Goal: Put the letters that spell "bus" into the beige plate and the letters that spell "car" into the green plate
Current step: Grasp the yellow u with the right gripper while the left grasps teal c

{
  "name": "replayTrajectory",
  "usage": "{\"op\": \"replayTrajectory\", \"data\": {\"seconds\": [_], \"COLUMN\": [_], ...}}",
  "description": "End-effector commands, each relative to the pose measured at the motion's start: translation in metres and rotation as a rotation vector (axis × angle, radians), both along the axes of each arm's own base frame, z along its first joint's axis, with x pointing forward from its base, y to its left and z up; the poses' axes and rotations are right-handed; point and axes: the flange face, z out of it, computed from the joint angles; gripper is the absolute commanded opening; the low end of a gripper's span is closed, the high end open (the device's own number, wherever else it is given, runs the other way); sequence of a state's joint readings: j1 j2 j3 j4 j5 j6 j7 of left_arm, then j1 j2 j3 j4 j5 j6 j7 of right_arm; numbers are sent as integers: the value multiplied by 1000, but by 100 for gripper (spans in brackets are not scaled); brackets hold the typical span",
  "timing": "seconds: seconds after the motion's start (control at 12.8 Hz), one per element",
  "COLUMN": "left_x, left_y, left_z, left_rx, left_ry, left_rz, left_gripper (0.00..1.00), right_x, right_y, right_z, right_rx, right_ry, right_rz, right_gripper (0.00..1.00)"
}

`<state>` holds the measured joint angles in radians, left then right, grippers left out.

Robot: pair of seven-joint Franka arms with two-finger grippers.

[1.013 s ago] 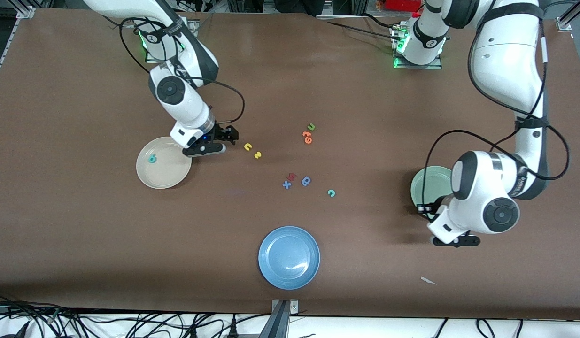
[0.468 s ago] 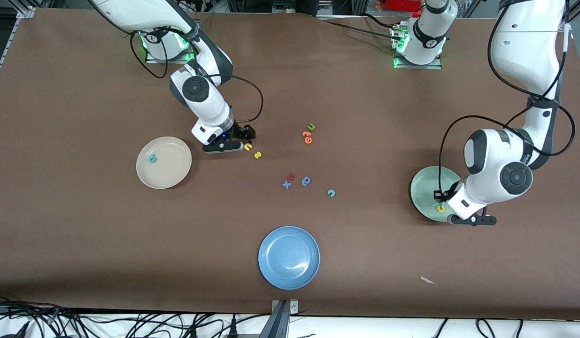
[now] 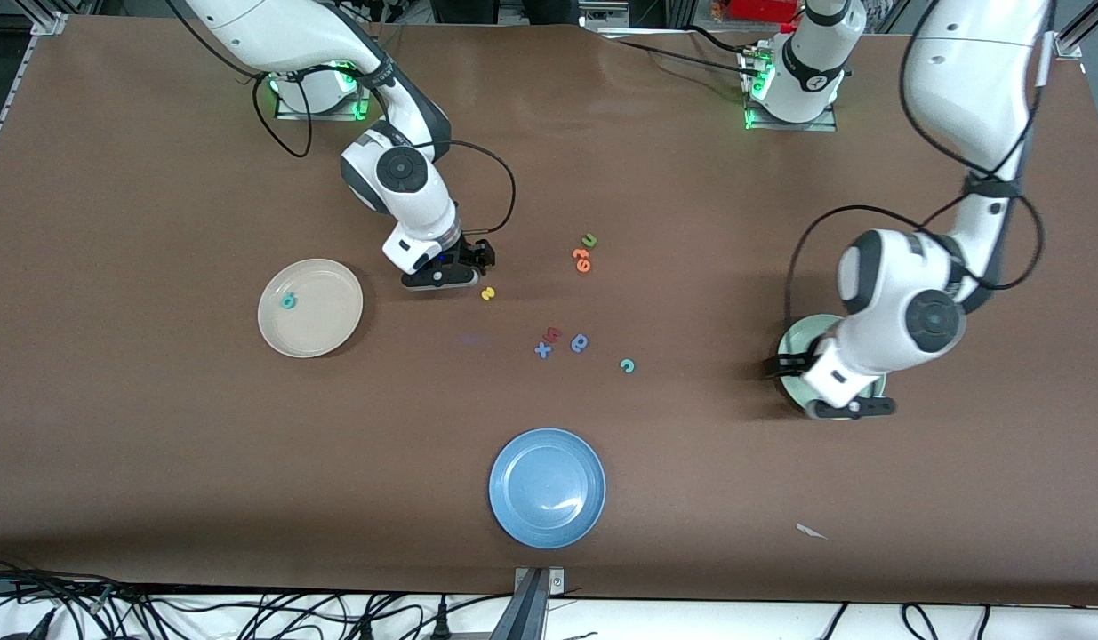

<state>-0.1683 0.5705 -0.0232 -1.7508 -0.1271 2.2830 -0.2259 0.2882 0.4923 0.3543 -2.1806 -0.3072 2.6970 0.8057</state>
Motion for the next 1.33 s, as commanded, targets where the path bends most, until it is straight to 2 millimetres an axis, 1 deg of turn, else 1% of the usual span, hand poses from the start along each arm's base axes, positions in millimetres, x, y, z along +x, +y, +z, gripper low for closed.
{"op": "replayTrajectory", "data": {"seconds": [0.0,0.08,0.23,0.39,0.47,0.55,0.7,0.78,0.86,0.94,1.01,1.09,1.17,1.25], "left_x": [-19,-26,-21,-23,-23,-23,-21,-22,-24,-24,-25,-25,-25,-26], "left_y": [-95,-124,-163,-191,-203,-210,-219,-224,-227,-226,-227,-228,-227,-227], "left_z": [-17,-24,-31,-43,-48,-53,-60,-65,-70,-71,-71,-71,-70,-71], "left_rx": [-13,-19,-23,-20,-17,-8,19,26,30,31,31,32,33,40], "left_ry": [-10,-22,-28,-17,-11,-11,-15,-16,-12,-11,-9,-10,-10,-2], "left_rz": [107,157,283,375,420,446,491,509,515,517,517,515,515,515], "left_gripper": [100,100,100,100,100,100,100,100,99,95,89,84,78,75], "right_x": [3,3,1,0,1,1,1,0,1,1,2,2,2,2], "right_y": [10,10,10,10,8,8,8,9,7,7,7,6,6,6], "right_z": [-8,-9,-13,-16,-17,-17,-17,-17,-17,-17,-17,-19,-19,-19], "right_rx": [-13,-17,-23,-28,-29,-31,-32,-33,-35,-35,-35,-36,-36,-36], "right_ry": [-16,-21,-18,-17,-17,-19,-20,-23,-24,-24,-25,-22,-22,-22], "right_rz": [2,13,20,28,20,24,27,32,29,29,28,28,28,28], "right_gripper": [99,99,99,98,95,92,86,82,75,69,62,58,57,55]}}
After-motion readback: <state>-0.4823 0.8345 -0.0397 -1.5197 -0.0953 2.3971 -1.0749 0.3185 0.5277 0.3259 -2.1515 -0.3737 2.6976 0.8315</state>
